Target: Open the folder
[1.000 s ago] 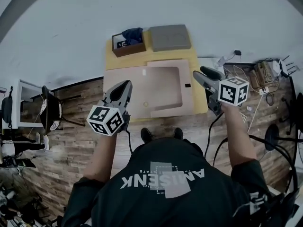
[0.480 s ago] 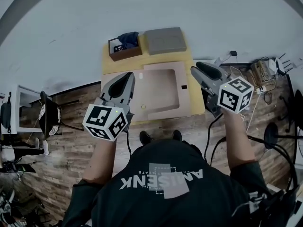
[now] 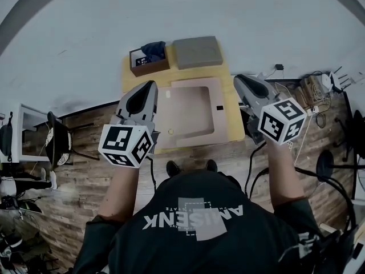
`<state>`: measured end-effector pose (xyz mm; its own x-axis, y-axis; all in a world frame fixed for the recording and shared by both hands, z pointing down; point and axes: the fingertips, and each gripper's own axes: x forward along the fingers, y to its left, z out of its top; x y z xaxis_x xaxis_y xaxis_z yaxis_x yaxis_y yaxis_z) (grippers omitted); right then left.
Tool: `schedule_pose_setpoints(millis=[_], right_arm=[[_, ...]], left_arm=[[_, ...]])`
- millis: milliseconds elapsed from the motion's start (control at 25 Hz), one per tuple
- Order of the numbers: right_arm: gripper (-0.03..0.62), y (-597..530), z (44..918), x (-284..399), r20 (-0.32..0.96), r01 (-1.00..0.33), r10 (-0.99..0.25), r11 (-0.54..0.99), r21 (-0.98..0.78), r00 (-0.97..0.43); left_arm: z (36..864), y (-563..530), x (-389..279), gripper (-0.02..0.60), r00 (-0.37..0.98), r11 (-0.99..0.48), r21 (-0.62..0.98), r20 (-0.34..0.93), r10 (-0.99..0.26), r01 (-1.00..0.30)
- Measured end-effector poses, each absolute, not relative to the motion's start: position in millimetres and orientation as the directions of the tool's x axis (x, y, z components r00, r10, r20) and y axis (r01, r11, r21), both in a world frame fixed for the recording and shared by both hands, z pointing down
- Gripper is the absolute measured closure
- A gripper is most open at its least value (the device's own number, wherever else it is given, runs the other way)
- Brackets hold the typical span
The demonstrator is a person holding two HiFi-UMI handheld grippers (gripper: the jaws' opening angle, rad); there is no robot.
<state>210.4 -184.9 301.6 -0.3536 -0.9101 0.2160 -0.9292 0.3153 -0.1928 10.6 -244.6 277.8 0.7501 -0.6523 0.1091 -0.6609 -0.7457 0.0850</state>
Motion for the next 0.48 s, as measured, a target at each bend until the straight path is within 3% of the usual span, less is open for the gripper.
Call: schedule_pose_setpoints(millis=[120, 480], right_arm=[[0.586, -186.2, 293.5, 215.2, 0.203, -0.945, -0.927, 0.284, -0.163, -0.314], [0.588, -187.2, 285.8, 212.3, 0.216, -0.959, -0.936, 0.259, -0.111, -0.278]], left_arm=[[272.9, -253.7, 3.7, 0.581, 0.726, -0.723, 0.074, 0.107, -0.679, -0.687], [278.8, -256.1, 7.2, 0.581, 0.732, -0.728, 0.094, 0.156, -0.663, -0.679]])
